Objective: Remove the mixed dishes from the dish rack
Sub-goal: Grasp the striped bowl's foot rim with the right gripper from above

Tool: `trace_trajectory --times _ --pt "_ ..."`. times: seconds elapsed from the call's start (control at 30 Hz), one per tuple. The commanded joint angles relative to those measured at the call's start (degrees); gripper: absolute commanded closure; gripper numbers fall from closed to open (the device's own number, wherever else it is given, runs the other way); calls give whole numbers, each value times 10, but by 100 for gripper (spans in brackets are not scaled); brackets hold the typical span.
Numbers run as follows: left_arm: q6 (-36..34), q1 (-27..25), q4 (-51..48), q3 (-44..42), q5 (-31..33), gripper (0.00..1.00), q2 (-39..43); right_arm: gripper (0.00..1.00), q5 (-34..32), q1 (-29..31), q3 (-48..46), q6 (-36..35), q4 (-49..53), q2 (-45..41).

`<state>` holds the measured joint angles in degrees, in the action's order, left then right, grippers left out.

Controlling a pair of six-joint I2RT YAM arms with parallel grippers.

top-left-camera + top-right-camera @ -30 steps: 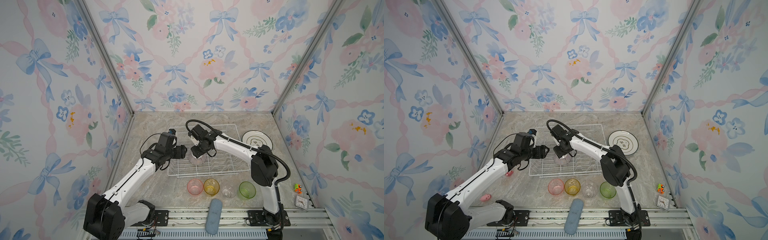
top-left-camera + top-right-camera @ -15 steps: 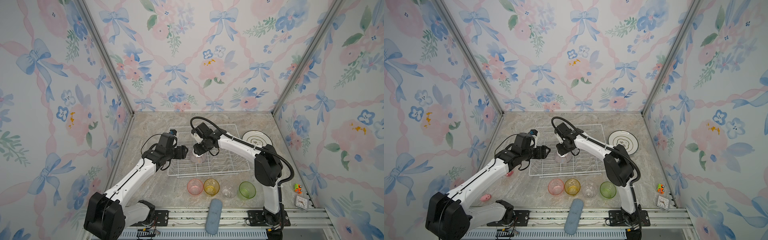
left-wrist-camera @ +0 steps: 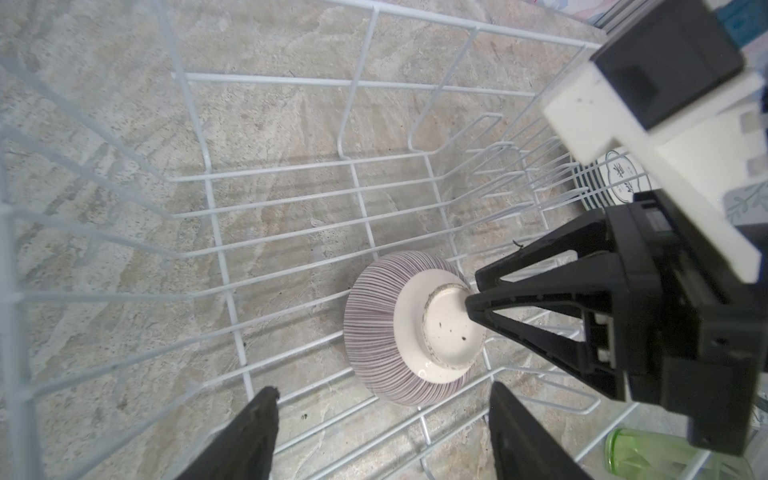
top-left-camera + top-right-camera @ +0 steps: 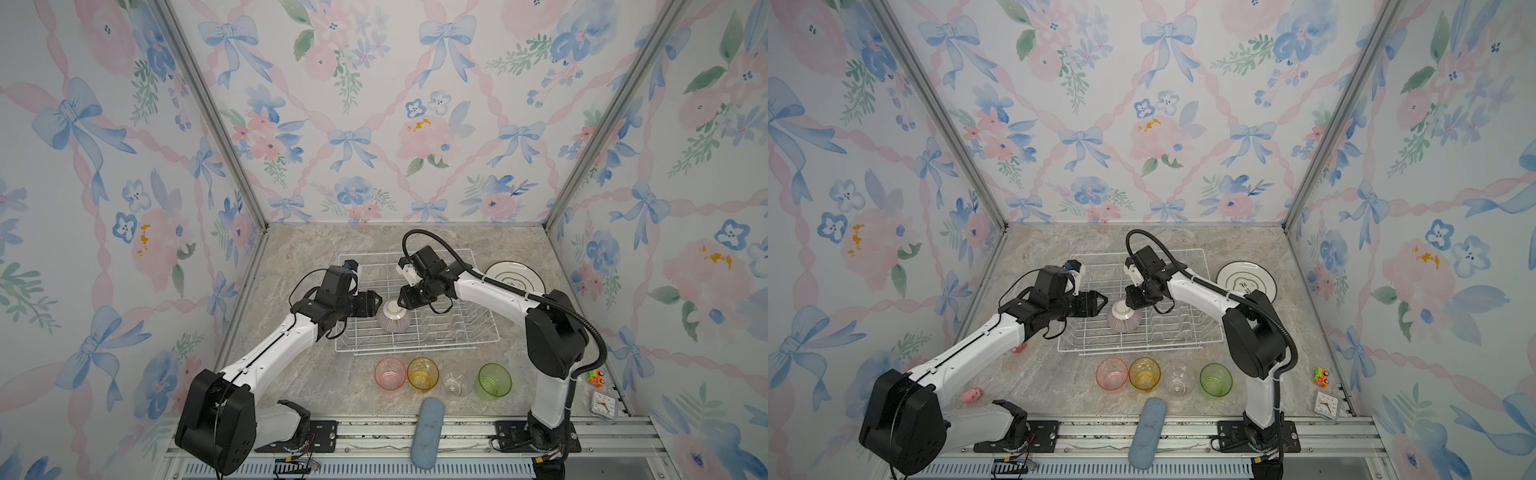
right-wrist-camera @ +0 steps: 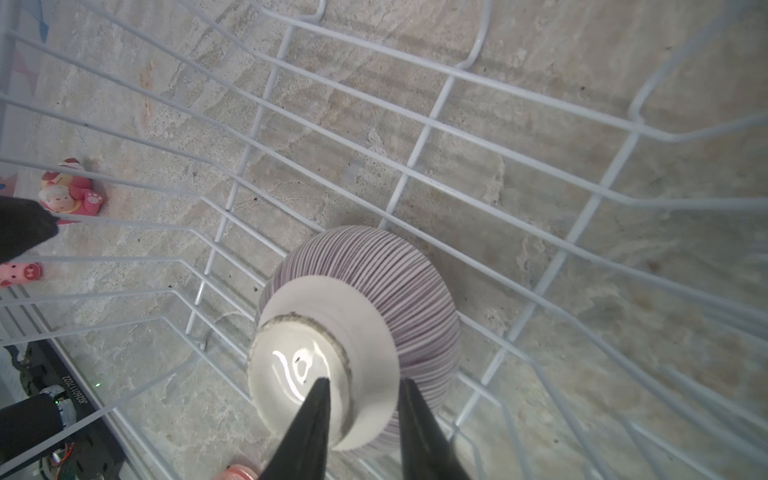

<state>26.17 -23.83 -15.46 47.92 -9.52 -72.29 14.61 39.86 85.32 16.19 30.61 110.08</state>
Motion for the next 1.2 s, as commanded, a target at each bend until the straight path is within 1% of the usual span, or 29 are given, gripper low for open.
trace_trajectory --times 0.0,0.13,0.17,0.3,0.4,0.53,0.77,1.0,1.17 --pt "8 4 12 -11 -13 26 -3 56 -4 6 4 -5 4 -17" --pt "12 5 13 -15 -2 26 21 42 -57 23 8 -22 18 -29" --pt "13 5 13 -16 4 26 28 40 -63 26 10 -27 23 -32" --pt "14 5 11 -21 10 25 56 35 -79 43 26 -43 46 -31" --pt "19 5 11 -25 8 26 65 31 -108 62 51 -55 75 -20" --pt "19 5 11 -31 5 26 65 28 -126 74 92 -61 116 8" --pt "23 5 12 -42 -3 26 82 24 -144 84 139 -59 153 49" --pt "22 5 11 -48 -3 26 95 23 -179 97 170 -64 183 75" --pt "21 5 11 -49 -6 26 95 23 -180 100 179 -66 194 87"
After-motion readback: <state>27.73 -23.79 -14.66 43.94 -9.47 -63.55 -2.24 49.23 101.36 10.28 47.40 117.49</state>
